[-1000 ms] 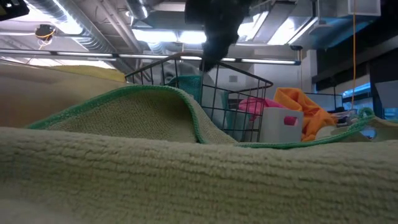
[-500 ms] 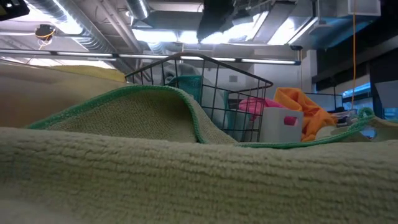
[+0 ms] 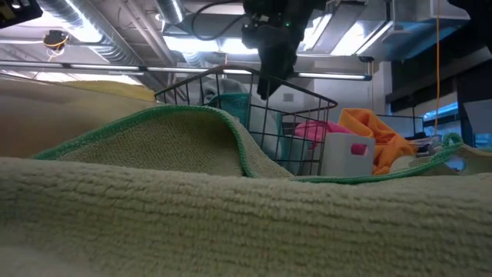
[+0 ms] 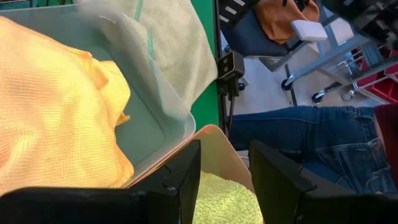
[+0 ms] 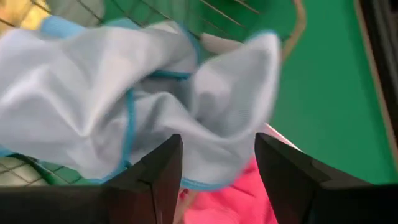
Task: Sort microfiber towel by color & place in baskets
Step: Put the blue towel into the black bin
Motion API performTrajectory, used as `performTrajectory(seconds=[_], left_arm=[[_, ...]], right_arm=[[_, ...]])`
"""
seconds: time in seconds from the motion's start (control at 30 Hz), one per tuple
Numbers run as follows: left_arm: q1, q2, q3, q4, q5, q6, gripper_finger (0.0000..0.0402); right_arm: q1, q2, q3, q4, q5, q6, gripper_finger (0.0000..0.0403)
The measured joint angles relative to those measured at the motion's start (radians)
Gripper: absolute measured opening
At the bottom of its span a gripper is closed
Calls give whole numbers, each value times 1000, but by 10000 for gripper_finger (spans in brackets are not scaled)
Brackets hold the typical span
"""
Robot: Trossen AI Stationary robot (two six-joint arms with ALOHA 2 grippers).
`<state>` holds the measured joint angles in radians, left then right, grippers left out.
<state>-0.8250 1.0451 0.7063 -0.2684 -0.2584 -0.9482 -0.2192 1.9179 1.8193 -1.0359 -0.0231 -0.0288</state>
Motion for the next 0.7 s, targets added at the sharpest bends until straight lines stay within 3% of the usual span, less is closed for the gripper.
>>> performTrajectory(seconds=[0.37, 0.7], left_arm=[[0, 0, 0, 0, -2, 0, 130], [0, 0, 0, 0, -11, 0, 130]], right_arm=[[2, 0, -49, 48, 68, -2, 194], [3, 29, -49, 44, 56, -2, 100]])
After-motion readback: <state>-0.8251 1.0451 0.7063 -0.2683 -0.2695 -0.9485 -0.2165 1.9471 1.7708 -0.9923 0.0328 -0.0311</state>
